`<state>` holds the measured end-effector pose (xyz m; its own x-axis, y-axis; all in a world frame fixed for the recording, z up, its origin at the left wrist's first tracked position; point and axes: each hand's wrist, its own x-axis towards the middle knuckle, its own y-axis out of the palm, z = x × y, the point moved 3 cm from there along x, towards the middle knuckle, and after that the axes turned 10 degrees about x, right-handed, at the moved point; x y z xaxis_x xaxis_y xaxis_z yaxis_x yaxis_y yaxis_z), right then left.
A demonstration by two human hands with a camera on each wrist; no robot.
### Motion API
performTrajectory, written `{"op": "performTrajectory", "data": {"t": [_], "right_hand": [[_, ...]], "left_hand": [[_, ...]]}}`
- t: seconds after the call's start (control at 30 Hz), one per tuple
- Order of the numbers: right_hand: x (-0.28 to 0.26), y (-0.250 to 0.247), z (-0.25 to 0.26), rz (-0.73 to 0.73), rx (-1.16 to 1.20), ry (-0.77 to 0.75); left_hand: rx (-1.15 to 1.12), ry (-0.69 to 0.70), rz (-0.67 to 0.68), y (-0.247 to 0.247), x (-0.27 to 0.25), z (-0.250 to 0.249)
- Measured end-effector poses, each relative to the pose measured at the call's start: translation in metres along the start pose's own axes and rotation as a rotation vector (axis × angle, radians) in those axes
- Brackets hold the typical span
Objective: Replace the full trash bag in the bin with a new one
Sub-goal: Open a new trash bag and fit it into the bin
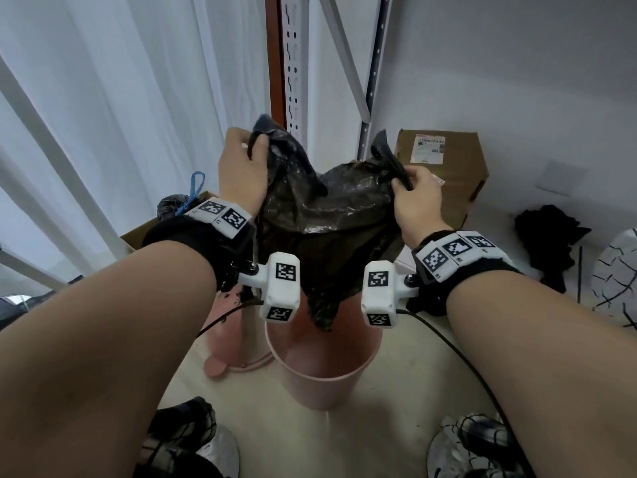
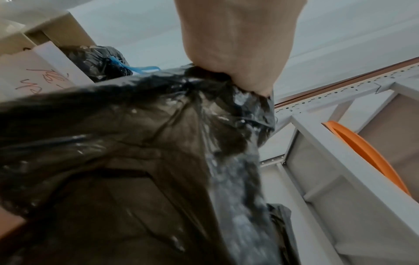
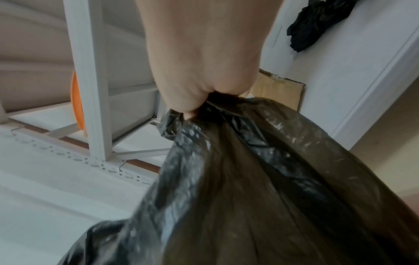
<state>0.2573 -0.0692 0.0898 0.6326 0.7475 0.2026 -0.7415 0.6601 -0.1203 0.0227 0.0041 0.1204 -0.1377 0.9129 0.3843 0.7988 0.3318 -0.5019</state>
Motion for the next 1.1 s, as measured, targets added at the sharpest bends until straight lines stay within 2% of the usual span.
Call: {"op": "performTrajectory", "data": {"t": [0.03,0.1,0.17,0.23,0.3,0.37,0.43,0.5,0.57,0.7,0.73,0.77,0.9,0.97,1.03,1.1], "right_hand": [[0.001,-0.002,0.000,-0.019,-0.028,-0.001],[-0.001,-0.008,0.001,-0.099,-0.161,0.021],[-0.004,-0.011,0.006,-0.147,-0.397,0.028],[-0.007,-0.006,0.020,-0.142,-0.496,-0.113],[-0.009,0.006,0.035,-0.021,-0.356,-0.295],[-0.019,0.024,0.048,0.254,-0.126,-0.282],[-0.034,0.041,0.056,0.514,-0.034,-0.224],[-0.041,0.052,0.058,0.615,-0.068,-0.234],[-0.039,0.055,0.051,0.575,-0.135,-0.268],[-0.024,0.049,0.036,0.432,-0.181,-0.243],[-0.021,0.047,0.035,0.424,-0.210,-0.255],[-0.019,0.047,0.035,0.422,-0.206,-0.262],[-0.013,0.048,0.034,0.429,-0.106,-0.210],[-0.013,0.049,0.032,0.433,-0.125,-0.224],[-0.016,0.049,0.033,0.458,-0.128,-0.243],[-0.019,0.048,0.033,0.476,-0.112,-0.229]], "left_hand": [[0.011,0.025,0.020,-0.002,0.000,-0.002],[0.039,-0.014,0.037,-0.006,0.005,0.007],[-0.042,-0.208,-0.002,-0.010,0.014,0.022],[-0.249,-0.436,-0.023,-0.014,0.017,0.030],[-0.467,-0.520,0.127,-0.010,0.012,0.020],[-0.687,-0.497,0.335,-0.001,0.005,-0.004],[-0.763,-0.465,0.512,0.006,-0.007,-0.027],[-0.816,-0.451,0.626,0.012,-0.011,-0.034],[-0.900,-0.465,0.634,0.014,-0.012,-0.037],[-0.960,-0.541,0.351,0.014,-0.008,-0.033],[-0.974,-0.542,0.327,0.015,-0.008,-0.031],[-0.969,-0.522,0.359,0.016,-0.009,-0.032],[-0.715,-0.353,0.674,0.028,-0.023,-0.038],[-0.605,-0.294,0.744,0.034,-0.033,-0.041],[-0.504,-0.252,0.688,0.036,-0.037,-0.042],[-0.405,-0.243,0.558,0.037,-0.034,-0.038]]}}
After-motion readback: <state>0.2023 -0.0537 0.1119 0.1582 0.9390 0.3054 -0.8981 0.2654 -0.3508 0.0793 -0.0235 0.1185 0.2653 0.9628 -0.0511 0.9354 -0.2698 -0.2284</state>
